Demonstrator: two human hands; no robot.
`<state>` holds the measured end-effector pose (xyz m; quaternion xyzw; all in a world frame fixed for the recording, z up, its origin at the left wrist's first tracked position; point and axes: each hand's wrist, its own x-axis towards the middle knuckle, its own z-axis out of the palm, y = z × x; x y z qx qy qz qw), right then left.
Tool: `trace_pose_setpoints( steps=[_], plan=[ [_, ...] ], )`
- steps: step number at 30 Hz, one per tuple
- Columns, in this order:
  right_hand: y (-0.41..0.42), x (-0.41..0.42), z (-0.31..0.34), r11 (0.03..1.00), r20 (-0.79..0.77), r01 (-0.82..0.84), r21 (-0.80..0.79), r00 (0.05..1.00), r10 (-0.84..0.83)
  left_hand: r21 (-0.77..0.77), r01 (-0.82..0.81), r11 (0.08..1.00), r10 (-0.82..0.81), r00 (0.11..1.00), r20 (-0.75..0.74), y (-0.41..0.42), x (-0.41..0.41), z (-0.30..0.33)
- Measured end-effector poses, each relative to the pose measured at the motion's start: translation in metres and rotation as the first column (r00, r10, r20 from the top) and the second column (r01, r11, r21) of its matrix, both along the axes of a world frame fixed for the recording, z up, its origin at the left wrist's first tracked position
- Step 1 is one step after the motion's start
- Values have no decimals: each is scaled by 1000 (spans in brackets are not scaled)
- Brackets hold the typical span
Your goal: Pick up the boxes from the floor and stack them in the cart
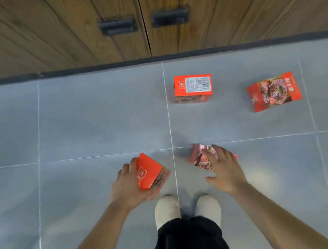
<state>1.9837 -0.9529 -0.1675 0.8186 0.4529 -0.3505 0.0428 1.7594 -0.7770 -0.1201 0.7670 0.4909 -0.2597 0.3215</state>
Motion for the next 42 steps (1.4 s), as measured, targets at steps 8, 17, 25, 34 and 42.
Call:
trace_pose_setpoints(
  steps=[8,17,25,34,42],
  plan=[
    [32,-1,-69,972,215,-177,-155,954,208,30,-122,992,121,993,11,4,-4,-52],
    [69,13,168,993,111,-72,96,992,62,78,-205,976,197,975,107,24,-6,178],
    [99,-5,412,951,-4,-89,295,996,94,180,-450,875,386,872,303,17,-41,396],
    [140,-63,528,846,-139,-193,496,945,297,341,-642,687,489,755,437,-17,-137,506],
    [201,-161,590,749,-122,-306,587,882,455,416,-742,526,550,670,500,-17,-253,556]
  ],
)
